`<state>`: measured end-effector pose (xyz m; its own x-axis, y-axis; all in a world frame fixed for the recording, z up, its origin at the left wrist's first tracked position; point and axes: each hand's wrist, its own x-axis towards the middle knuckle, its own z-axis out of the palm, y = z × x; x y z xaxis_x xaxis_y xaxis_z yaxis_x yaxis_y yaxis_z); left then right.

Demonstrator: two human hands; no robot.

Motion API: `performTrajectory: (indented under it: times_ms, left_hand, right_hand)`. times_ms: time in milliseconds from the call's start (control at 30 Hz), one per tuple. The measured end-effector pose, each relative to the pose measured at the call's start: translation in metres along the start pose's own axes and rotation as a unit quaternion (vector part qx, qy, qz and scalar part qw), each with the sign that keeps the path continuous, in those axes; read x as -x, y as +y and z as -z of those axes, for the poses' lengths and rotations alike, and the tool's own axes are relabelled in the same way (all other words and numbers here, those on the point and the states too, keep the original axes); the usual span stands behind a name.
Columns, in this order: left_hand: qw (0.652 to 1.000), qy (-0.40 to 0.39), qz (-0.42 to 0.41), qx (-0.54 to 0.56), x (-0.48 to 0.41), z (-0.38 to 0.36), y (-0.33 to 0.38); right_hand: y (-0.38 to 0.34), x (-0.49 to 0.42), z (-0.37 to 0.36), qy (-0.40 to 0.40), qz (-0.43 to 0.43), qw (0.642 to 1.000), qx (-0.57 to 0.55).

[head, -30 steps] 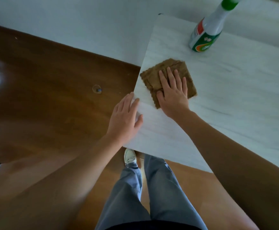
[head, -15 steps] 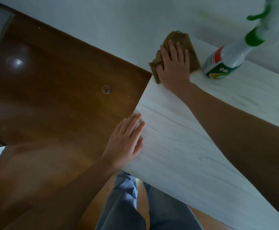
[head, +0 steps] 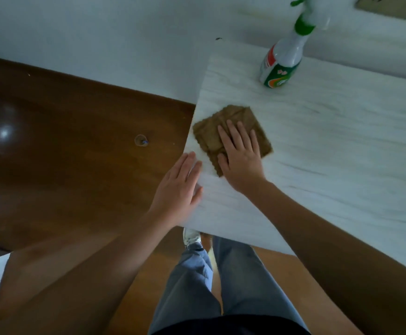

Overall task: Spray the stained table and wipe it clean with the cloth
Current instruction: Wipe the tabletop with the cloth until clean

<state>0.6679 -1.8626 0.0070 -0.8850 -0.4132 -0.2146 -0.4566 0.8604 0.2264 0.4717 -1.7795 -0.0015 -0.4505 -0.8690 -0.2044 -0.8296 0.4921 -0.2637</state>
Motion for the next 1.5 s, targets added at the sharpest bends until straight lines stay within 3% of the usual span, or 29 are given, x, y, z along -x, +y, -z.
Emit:
performTrajectory:
  times_ms: [133,267,433,633,867,1067,1367,1500]
  left_hand:
    - [0.999,-0.042,0.000,-0.006,0.008,0.003,0.006]
    - [1.000,-0.025,-0.006,0.004,0.013,0.004,0.012]
    - [1.000,-0.028,-0.014,0.003,0.007,0.010,0.014]
    - [1.000,-0.022,0.007,0.015,-0.008,0.019,0.017]
    - [0.998,-0.019,0.040,0.050,-0.052,0.030,0.032]
    - [0.986,0.009,0.091,0.142,-0.131,0.057,0.056]
    - [0.931,0.054,0.194,0.305,-0.242,0.083,0.089]
    - [0.908,0.070,0.194,0.365,-0.271,0.080,0.104]
  right_hand:
    - [0.007,0.088,-0.013,0.002,-0.083,0.996,-0.024]
    - [0.013,0.140,-0.010,-0.013,-0.129,0.991,-0.035]
    - [0.015,0.154,0.012,0.026,-0.182,0.977,-0.103]
    - [0.017,0.129,0.013,0.022,-0.262,0.960,-0.092]
    - [0.046,0.114,0.013,0.038,-0.197,0.976,-0.079]
    - [0.090,0.071,0.031,0.046,-0.183,0.979,-0.081]
    - [0.132,0.045,0.053,0.040,-0.127,0.989,-0.072]
    - [0.133,0.058,0.043,0.064,-0.138,0.986,-0.071]
